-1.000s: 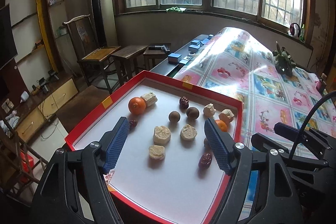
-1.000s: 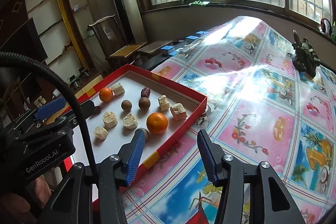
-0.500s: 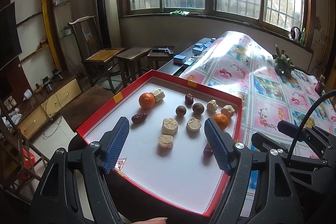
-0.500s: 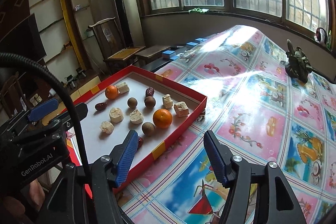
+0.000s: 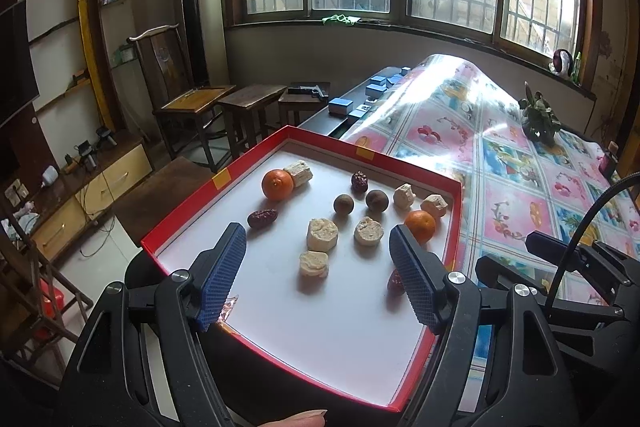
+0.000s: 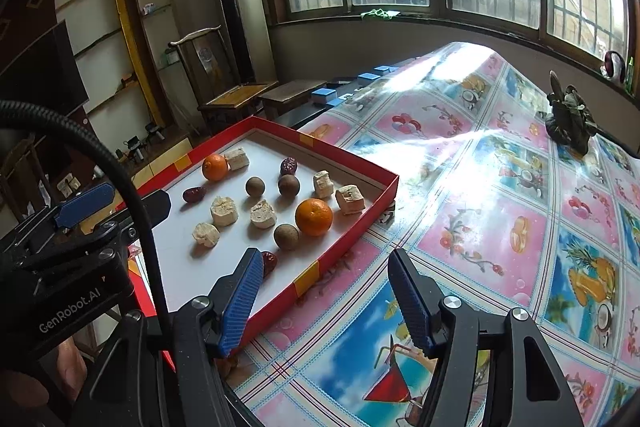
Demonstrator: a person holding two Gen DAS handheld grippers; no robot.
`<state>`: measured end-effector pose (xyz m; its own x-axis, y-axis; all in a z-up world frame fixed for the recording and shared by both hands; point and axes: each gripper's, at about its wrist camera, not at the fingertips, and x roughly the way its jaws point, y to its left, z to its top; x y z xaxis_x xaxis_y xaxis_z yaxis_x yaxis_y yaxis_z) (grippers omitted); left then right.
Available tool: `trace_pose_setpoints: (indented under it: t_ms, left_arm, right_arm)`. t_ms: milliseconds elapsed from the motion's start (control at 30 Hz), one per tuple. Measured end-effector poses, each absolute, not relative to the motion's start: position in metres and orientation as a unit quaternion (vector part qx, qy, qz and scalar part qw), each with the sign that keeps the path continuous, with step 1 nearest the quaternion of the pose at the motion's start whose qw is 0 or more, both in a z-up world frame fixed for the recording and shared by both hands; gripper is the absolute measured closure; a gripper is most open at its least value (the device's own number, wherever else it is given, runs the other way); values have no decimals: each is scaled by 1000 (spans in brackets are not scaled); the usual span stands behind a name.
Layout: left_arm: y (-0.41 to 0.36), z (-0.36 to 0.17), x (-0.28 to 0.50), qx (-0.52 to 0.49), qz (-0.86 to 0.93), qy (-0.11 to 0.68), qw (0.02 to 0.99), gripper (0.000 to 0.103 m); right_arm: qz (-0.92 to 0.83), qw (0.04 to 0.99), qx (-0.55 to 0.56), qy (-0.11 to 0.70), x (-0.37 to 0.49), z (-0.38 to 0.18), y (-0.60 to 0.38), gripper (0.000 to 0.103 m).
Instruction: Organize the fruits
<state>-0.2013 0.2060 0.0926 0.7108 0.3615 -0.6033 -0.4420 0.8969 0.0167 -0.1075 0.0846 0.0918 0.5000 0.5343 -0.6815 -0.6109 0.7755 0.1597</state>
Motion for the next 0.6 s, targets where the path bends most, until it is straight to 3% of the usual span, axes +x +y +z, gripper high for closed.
trace_pose_setpoints:
  t_ms: [600]
  left_arm:
    - [208, 78, -190, -67, 223, 330, 915, 28]
  right_arm:
    - [329, 856, -51, 395, -98, 77, 83, 40]
